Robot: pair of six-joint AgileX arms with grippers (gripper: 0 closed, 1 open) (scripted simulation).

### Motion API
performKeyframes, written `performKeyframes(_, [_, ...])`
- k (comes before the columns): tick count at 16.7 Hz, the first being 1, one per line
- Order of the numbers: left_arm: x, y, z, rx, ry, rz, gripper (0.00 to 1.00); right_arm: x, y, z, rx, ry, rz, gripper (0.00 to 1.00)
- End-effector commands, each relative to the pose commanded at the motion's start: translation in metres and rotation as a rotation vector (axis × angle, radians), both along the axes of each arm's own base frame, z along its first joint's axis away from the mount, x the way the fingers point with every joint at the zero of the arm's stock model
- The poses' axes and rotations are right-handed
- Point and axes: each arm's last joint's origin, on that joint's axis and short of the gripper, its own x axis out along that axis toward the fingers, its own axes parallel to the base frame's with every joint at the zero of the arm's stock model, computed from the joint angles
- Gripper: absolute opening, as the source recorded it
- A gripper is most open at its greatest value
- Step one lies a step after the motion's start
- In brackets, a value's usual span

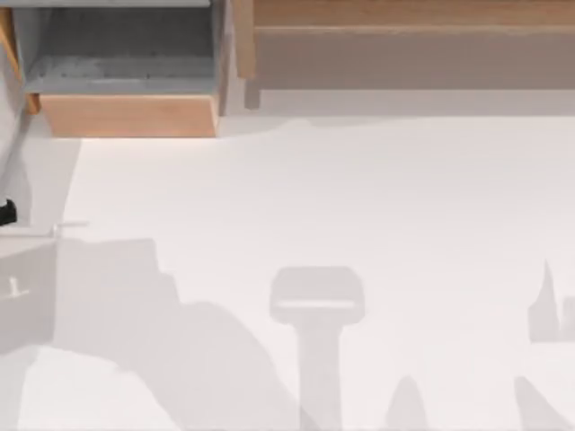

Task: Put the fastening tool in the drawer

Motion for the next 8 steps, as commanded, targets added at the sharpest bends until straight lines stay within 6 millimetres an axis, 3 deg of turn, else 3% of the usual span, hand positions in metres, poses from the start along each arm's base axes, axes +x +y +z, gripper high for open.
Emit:
performKeyframes(5, [0.0, 0.002, 0.003, 0.005, -0.002, -0.003, 0.0, 0.0, 0.0, 0.0, 0.0, 0.0, 0.0, 1.0])
performKeyframes(8, [0.003, 0.014, 0.037, 0.048, -0.053, -0.022, 0.0, 0.0, 0.0, 0.0, 0.0, 0.0, 0.0, 1.0])
